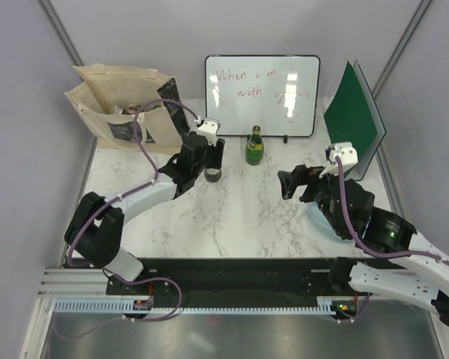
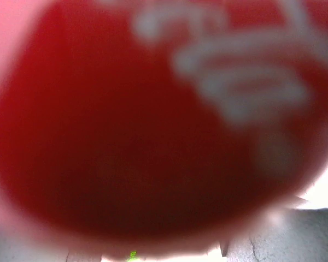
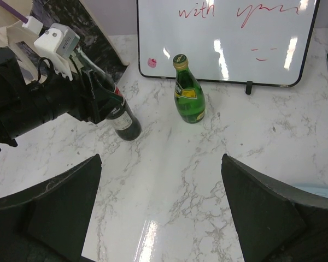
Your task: Place the beverage into the canvas bag
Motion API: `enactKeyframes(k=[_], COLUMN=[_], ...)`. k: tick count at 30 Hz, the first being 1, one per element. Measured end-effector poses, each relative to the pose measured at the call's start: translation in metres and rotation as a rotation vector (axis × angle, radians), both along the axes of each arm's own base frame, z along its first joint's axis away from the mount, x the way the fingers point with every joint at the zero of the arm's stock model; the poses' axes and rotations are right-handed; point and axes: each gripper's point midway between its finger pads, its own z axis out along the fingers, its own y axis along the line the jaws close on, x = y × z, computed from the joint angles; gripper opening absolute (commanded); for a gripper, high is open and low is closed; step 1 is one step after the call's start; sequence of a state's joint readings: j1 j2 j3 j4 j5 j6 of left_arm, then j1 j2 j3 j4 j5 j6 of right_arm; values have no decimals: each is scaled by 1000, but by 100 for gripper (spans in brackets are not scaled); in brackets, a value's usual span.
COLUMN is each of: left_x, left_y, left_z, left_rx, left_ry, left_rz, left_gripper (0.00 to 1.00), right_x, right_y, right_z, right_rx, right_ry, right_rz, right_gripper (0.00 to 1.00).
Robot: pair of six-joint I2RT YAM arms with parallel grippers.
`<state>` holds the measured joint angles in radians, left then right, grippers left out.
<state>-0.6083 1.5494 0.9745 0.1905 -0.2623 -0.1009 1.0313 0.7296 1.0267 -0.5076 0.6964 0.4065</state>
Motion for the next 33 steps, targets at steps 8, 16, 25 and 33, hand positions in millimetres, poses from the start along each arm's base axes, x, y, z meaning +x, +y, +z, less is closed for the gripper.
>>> enactKeyframes(k=[8, 16, 25, 33], left_x=[-25, -23, 13, 47], left_y=[23, 31, 27, 53], left_z=[3, 47, 205, 306], left_rx=[81, 119, 57, 77], left_ry=[93, 82, -184, -383], left_rz=[26, 53, 114, 225], left_gripper=[2, 2, 2, 2], right_x=[-2, -3, -4, -5], right_y=[0, -2, -3, -7], right_z=[2, 5, 7, 11], right_rx=[24, 35, 41, 47], right_ry=[2, -4, -8, -20], right_rz=[5, 8, 8, 5], right_gripper=[98, 98, 98, 98])
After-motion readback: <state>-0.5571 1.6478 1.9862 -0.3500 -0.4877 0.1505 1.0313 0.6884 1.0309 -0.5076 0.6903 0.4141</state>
